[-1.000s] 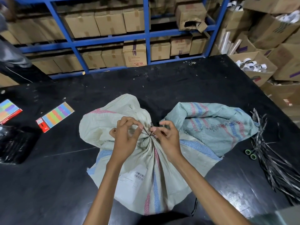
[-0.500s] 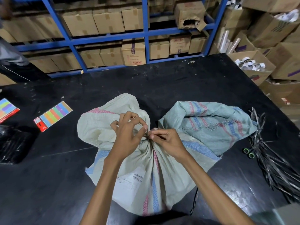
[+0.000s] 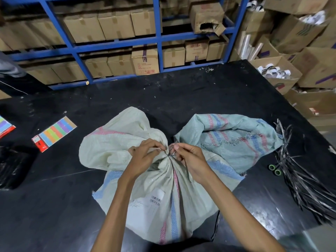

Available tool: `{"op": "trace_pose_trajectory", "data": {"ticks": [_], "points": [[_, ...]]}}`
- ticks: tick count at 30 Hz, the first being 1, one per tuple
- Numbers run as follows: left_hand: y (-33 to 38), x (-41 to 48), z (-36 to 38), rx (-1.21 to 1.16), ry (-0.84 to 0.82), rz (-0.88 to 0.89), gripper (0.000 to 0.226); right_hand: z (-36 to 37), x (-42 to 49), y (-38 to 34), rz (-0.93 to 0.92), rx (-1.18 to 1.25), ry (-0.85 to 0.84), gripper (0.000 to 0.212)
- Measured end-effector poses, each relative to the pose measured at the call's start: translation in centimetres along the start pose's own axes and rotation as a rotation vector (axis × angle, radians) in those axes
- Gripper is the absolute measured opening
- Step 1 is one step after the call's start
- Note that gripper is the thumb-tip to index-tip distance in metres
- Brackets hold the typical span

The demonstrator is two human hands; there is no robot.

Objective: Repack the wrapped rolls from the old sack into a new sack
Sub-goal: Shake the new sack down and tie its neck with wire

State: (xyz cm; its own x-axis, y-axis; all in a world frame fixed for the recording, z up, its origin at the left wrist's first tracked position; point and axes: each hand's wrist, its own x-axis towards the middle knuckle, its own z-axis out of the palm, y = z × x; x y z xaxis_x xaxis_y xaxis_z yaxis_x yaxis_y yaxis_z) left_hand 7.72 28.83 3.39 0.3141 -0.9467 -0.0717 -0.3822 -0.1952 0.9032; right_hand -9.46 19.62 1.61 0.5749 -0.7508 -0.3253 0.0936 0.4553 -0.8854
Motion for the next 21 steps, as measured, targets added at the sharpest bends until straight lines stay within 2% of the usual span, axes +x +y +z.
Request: {"op": "trace_pose_trajectory", "data": {"ticks": [2,5,12,16,21], "points": [[-0.1,0.2,0.3,0.044,-0.045,0.025,0.017,-0.2,0.2,-0.2,0.017,0.028,-0.009,0.015],[0.2,0.4,0.8,0.086,-0.029,0.046,0.01,-0.6,0.3,-0.7,0.026,0.033,-0.032,0.017],[-0.3,1.0,1.9,0.212,0.003,0.065,0.004,-1.6,0.0,-1.8,-0.066,-0.186,-0.144,0.016],[-0.4,1.0,1.8,0.129,-0.041,0.04,0.009,-2.8,0.0,-2.5,-0.204,-0.481,-0.213,0.006],[0.1,0.7,1.9,0.056,-0.066,-0.019,0.003,-3.0,0.2,-1.4,-0.575,-0.813,-0.069,0.008]]}}
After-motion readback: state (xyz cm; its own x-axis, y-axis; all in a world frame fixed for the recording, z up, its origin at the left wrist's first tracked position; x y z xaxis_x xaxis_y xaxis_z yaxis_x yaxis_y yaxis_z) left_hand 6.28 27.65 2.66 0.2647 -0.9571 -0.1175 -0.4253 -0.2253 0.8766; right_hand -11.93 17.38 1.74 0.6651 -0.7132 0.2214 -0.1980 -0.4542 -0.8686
